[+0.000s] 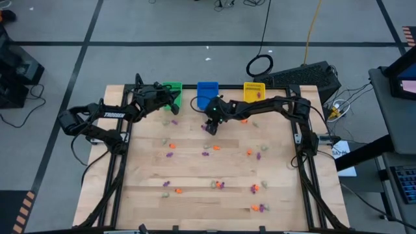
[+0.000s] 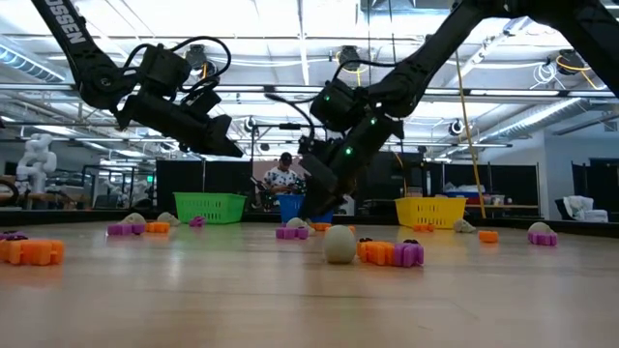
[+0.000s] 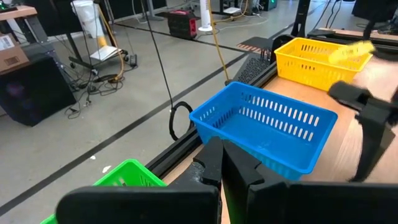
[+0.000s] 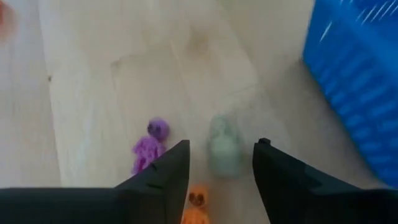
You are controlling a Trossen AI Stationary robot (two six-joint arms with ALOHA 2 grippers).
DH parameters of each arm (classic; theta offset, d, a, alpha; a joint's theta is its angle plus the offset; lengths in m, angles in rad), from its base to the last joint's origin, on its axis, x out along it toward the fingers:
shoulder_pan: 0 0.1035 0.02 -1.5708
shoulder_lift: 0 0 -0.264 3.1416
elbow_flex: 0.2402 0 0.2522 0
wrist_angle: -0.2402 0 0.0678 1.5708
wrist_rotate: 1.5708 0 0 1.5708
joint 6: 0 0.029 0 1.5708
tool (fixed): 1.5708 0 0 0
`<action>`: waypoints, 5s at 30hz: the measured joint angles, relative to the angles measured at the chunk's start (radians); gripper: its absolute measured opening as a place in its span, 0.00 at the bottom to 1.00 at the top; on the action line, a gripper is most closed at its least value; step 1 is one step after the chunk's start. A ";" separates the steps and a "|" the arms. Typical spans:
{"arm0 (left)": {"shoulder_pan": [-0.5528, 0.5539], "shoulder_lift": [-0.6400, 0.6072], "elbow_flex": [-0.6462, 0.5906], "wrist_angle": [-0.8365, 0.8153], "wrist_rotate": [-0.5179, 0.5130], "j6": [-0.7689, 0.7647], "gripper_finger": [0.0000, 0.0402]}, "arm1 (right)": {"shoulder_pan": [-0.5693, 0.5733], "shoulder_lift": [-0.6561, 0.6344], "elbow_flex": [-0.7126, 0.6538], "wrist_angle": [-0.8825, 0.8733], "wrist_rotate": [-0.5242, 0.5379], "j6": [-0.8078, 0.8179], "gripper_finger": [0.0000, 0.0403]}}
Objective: Sort Halloween decoration
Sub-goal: Put the white skull toy into the blue bin, then put the orange skeleton toy into the green bin
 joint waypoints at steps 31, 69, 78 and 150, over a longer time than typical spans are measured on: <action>-0.004 0.000 0.000 -0.001 0.011 -0.001 0.02 | -0.012 -0.200 -0.001 -0.102 -0.010 -0.035 0.15; -0.017 0.000 0.000 -0.015 0.011 -0.003 0.02 | -0.274 0.277 0.676 -0.572 -0.061 -0.243 0.18; -0.017 0.000 0.000 -0.020 0.011 -0.003 0.02 | -0.273 0.277 0.676 -0.577 -0.061 -0.242 0.30; -0.691 -0.078 0.278 -1.228 0.041 -0.081 0.13 | 0.200 -0.610 -0.537 0.348 0.104 -0.123 0.00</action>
